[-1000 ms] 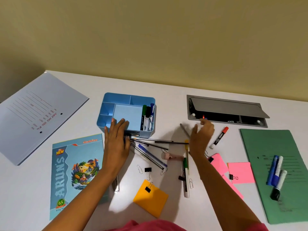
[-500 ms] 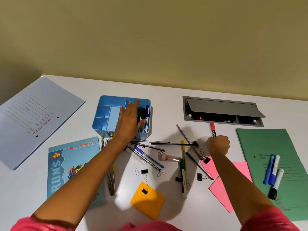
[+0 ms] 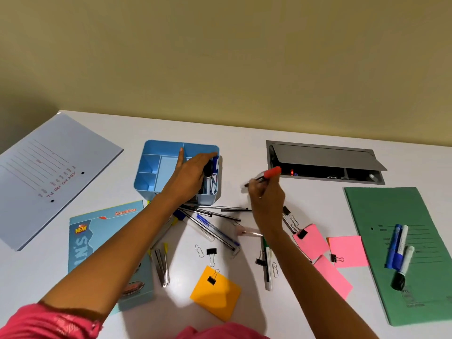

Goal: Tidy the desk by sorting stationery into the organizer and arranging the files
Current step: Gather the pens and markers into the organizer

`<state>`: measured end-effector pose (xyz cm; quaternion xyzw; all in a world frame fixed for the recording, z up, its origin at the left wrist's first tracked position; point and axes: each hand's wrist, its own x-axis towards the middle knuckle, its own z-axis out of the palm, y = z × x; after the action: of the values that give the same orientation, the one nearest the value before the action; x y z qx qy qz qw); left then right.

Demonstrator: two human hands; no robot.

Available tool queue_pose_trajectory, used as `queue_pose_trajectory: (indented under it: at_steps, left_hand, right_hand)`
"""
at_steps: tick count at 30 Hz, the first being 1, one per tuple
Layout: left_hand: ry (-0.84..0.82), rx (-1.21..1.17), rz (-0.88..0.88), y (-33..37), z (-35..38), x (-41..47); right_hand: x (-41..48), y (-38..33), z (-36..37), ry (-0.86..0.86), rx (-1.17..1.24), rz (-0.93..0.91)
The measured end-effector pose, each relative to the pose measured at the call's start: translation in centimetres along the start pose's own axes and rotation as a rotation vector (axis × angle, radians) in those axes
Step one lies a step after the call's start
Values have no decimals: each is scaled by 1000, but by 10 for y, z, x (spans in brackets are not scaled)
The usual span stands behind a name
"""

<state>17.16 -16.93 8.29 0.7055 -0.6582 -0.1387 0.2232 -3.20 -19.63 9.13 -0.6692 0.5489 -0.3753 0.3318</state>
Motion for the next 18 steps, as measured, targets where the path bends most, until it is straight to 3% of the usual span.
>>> queue_pose_trajectory:
  at_steps: [4,10,18]
  left_hand:
    - [11,-83,1,-1,-2,-4]
    - [51,-256,-31,6,-7,-10]
    - [85,-368,-91,14,-7,-16]
  right_hand:
    - [-8,-18,27,-75,64,-138]
    - [-8,-16,50,-38,-88,-473]
    - [-12,-16,56,-166,-171,-354]
